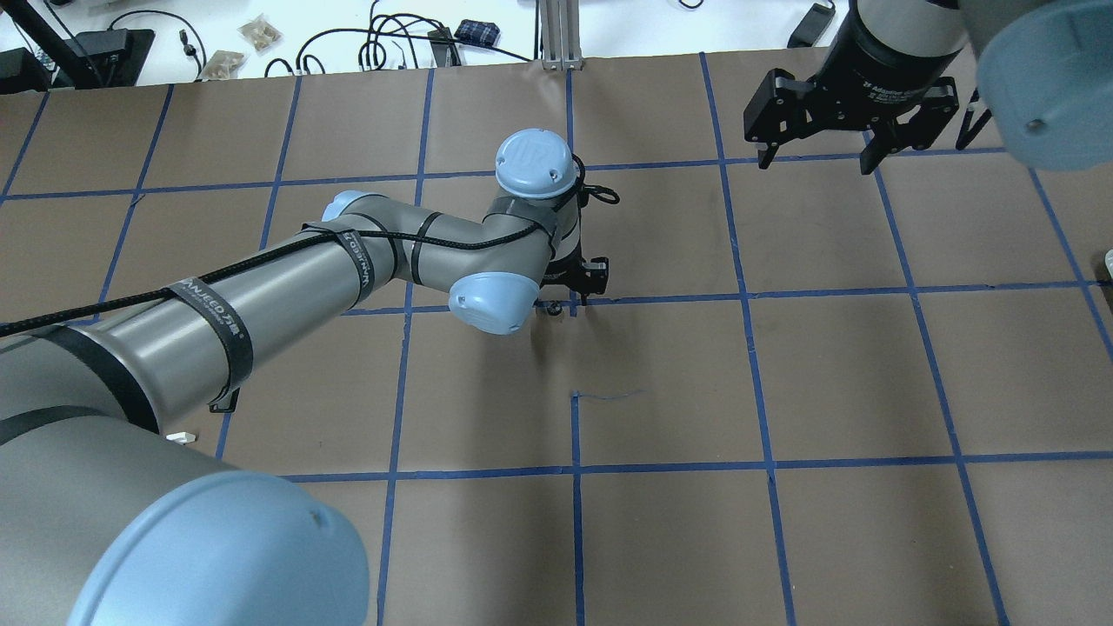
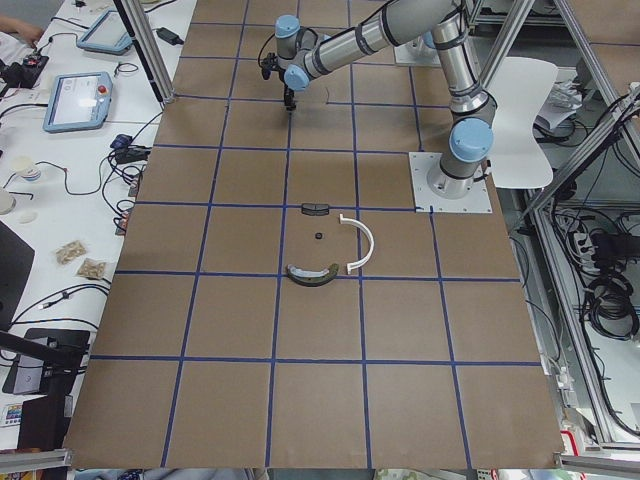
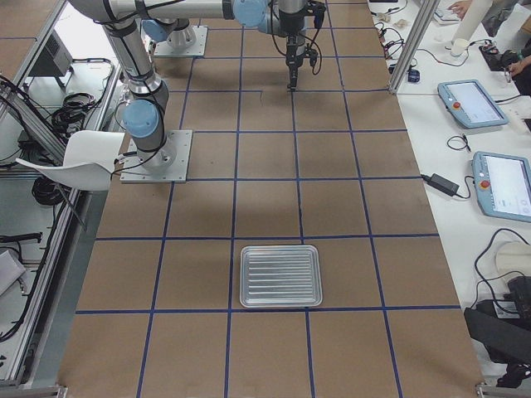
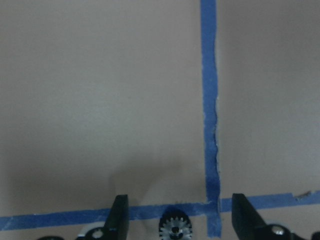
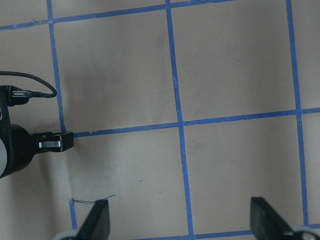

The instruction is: Place bearing gear from tray to pile

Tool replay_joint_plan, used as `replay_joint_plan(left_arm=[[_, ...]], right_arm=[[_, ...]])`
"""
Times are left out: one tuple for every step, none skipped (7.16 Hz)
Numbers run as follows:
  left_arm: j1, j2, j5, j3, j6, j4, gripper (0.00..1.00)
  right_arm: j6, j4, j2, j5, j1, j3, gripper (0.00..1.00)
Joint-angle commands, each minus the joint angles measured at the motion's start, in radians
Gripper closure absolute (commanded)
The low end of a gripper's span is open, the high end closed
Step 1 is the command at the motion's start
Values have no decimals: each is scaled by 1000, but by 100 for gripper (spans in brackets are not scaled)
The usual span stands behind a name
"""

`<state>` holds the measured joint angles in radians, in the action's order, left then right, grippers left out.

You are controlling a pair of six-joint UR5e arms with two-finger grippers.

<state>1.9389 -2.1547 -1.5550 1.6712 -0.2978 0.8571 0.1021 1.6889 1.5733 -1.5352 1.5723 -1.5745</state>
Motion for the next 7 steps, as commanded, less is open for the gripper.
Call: replay_joint_plan(left_arm=[[5,10,-2,4,2,13,33],[5,6,-3,-1,6,14,37],[5,6,-5,1,9,16,44],[5,6,-5,5,9,16,56],[5,4,-5,4,8,16,66],[5,6,-5,4,9,16,76],[5,6,-5,5,8,17,93]], right_arm=[[1,3,-1,3,0,-2,0],[1,3,-1,3,0,-2,0],[-4,5,-1,4,0,-2,0],[-4,17,-9,6,0,-1,0],[-4,17,-10,3,2,-1,0],[-9,17,-12,3,3,-1,0],[-9,17,-12,1,3,-1,0]])
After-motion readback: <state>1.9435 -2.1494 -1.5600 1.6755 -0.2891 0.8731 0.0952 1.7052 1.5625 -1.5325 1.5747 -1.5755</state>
